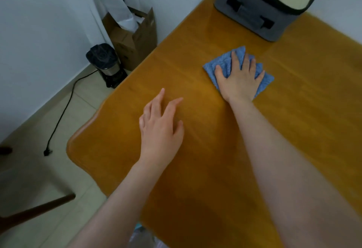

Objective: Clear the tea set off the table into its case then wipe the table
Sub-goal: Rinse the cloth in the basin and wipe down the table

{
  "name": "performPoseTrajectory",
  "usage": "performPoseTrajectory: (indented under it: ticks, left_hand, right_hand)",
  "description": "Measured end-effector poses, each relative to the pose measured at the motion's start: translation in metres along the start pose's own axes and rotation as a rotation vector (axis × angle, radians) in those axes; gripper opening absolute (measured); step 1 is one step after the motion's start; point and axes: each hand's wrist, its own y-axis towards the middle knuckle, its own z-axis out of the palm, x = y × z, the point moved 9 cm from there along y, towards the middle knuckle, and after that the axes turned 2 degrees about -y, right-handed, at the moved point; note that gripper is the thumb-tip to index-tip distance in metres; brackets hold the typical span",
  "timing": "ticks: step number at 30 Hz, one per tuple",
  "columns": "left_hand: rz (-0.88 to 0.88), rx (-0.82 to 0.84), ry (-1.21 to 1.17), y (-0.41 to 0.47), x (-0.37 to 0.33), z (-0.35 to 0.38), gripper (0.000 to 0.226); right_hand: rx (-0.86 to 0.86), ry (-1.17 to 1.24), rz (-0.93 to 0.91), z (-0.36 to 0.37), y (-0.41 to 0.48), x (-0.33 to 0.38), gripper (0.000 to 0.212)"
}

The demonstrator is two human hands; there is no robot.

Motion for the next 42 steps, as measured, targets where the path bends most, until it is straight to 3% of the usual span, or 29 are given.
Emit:
performPoseTrajectory:
  ticks: [8, 16, 22, 31, 34, 42]
  left_hand:
    - [0.060, -0.079, -0.060, 0.044, -0.030, 0.008, 0.049]
    - [0.064, -0.157, -0.027, 0.029, -0.018, -0.008, 0.046]
    - [0.036, -0.124, -0.191, -0.011, -0.001, -0.029, 0.047]
    - [0.048, -0.123, -0.080, -0.101, 0.057, -0.051, 0.044]
    - [0.062, -0.126, -0.050, -0.130, 0.064, -0.050, 0.040]
    - [0.060, 0.027, -0.078, -0.166, 0.035, -0.023, 0.066]
  right_hand:
    - [-0.023, -0.022, -0.137, -0.005, 0.075, 0.026, 0.071]
    - [-0.016, -0.038, -0.198, -0.005, 0.075, 0.042, 0.068]
    - [-0.002, -0.025, -0.312, 0.007, -0.034, 0.088, 0.067]
    - [0.057, -0.078, -0.448, 0.025, -0.230, 0.136, 0.071]
    - [0.062, -0.076, -0.478, 0.029, -0.279, 0.130, 0.071]
    - [0.010, 0.036, -0.404, 0.024, -0.350, 0.049, 0.065]
